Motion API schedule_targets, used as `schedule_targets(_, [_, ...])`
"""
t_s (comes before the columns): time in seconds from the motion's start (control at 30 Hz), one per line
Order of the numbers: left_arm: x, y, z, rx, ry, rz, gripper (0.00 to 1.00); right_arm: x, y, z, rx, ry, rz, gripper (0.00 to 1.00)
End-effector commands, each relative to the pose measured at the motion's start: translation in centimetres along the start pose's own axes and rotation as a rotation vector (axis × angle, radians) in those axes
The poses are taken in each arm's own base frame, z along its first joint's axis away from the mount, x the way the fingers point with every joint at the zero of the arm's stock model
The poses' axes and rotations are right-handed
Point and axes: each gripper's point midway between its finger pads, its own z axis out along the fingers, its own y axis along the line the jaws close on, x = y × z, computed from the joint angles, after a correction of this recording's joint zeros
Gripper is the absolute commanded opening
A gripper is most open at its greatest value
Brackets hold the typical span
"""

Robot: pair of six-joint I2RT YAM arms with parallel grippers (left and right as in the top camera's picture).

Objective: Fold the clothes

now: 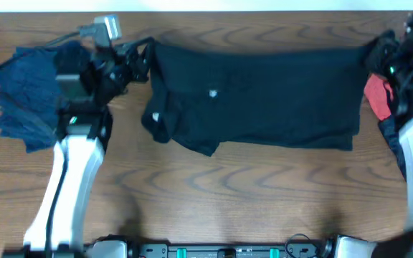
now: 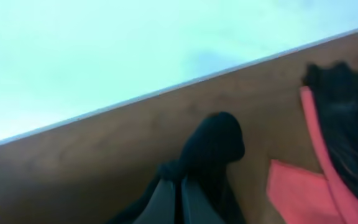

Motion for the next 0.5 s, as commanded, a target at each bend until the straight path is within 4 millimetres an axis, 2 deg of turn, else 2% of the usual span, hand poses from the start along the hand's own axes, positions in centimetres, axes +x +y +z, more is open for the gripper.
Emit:
schedule_targets(0.0, [-2.5, 1.2, 2.5, 0.010, -0.059, 0.035, 0.06, -3.6, 0.4, 0.5, -0.038, -0.135, 0.106, 0.01])
schedule_targets(0.07, [-4.2, 1.3, 3.6, 0.014, -0.083, 0.042, 0.06, -6.6, 1.1, -0.1, -0.075, -0.243, 0.135, 0.01])
schedule_targets(0.13, [-7.2, 0.3, 4.4, 0.036, -0.127, 0.075, 0.06, -9.8, 2.0, -1.4, -0.101, -0.336, 0.132, 0.01])
schedule_targets(0.23, [-12.0, -1.8, 4.1, 0.063, -0.203, 0.152, 0.06, -13.8, 2.7, -3.7, -0.088, -0.419, 0.116, 0.01])
schedule_targets(0.3, [-15.0, -3.4, 3.0, 0.060, -0.238, 0.221, 0.06, -16.2, 3.1, -5.4, -0.061, -0.465, 0.069, 0.01])
schedule_targets(0.37, [-16.9, -4.4, 2.0, 0.038, -0.236, 0.268, 0.06, -17.4, 3.2, -6.6, -0.029, -0.470, 0.035, 0.01])
schedule_targets(0.4, [-17.3, -4.6, 1.5, 0.019, -0.214, 0.269, 0.06, -17.4, 3.1, -6.9, -0.014, -0.448, 0.024, 0.01])
schedule_targets(0.47, [-16.5, -4.5, 1.1, -0.017, -0.139, 0.237, 0.06, -16.1, 2.8, -6.7, 0.011, -0.369, 0.009, 0.01])
